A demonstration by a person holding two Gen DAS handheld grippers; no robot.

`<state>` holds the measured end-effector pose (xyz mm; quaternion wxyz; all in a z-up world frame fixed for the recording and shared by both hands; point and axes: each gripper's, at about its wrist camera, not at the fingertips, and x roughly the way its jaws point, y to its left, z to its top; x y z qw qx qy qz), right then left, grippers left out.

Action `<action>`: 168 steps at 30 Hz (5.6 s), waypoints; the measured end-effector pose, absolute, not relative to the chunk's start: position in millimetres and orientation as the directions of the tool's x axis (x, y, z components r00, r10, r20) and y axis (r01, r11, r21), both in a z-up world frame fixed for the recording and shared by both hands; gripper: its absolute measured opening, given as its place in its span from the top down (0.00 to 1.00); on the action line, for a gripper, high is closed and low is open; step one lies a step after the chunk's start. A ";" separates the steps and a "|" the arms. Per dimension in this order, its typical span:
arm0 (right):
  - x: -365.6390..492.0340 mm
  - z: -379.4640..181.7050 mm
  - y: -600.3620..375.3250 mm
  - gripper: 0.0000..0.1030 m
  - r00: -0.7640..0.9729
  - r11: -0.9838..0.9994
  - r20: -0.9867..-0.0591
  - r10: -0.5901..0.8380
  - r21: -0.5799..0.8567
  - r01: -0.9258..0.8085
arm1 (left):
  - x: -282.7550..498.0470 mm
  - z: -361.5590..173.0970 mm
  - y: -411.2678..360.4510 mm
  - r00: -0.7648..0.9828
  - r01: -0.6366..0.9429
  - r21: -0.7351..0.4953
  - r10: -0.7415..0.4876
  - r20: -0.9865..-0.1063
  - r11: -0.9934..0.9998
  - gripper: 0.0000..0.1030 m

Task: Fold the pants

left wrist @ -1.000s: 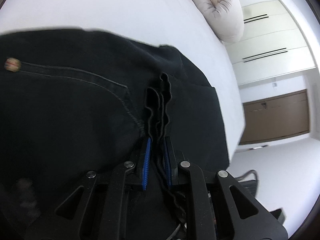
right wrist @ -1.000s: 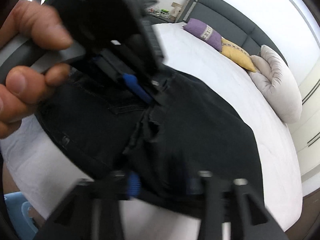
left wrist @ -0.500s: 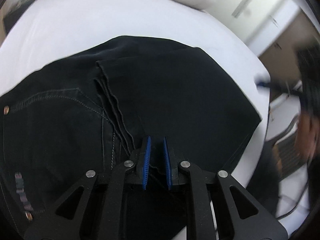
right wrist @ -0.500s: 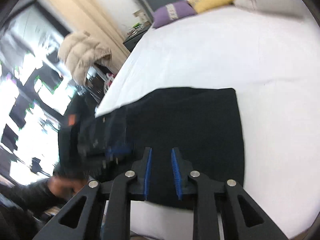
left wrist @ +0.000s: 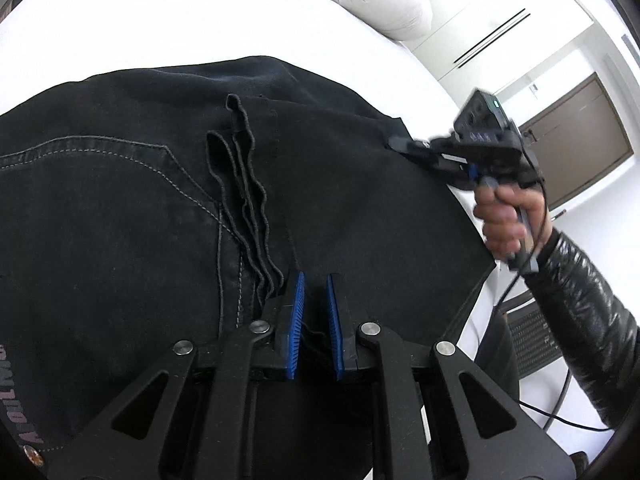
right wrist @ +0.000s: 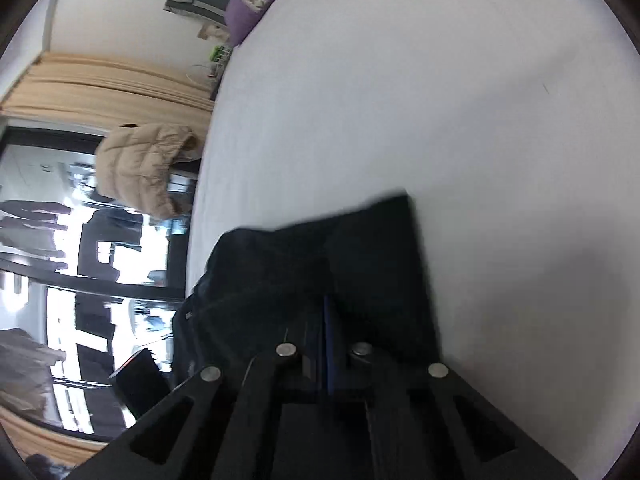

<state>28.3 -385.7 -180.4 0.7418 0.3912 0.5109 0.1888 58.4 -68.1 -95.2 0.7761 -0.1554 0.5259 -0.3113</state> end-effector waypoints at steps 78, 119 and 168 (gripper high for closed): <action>-27.0 -150.0 -212.7 0.42 0.405 0.749 -0.690 0.600 0.662 0.019 | -94.8 -119.3 173.2 0.704 -0.318 -0.888 -0.545 -0.456 0.332 0.21; 7.3 -143.4 -222.7 0.32 0.388 0.640 -0.585 0.712 0.768 -0.016 | 13.6 46.4 -19.0 0.639 0.140 -0.494 -0.459 -0.617 0.858 0.85; 2.1 -134.0 -371.5 0.84 0.469 0.687 -0.641 0.608 0.720 0.095 | -0.1 -8.6 -295.4 0.374 0.722 -0.128 -0.540 -0.754 0.679 0.93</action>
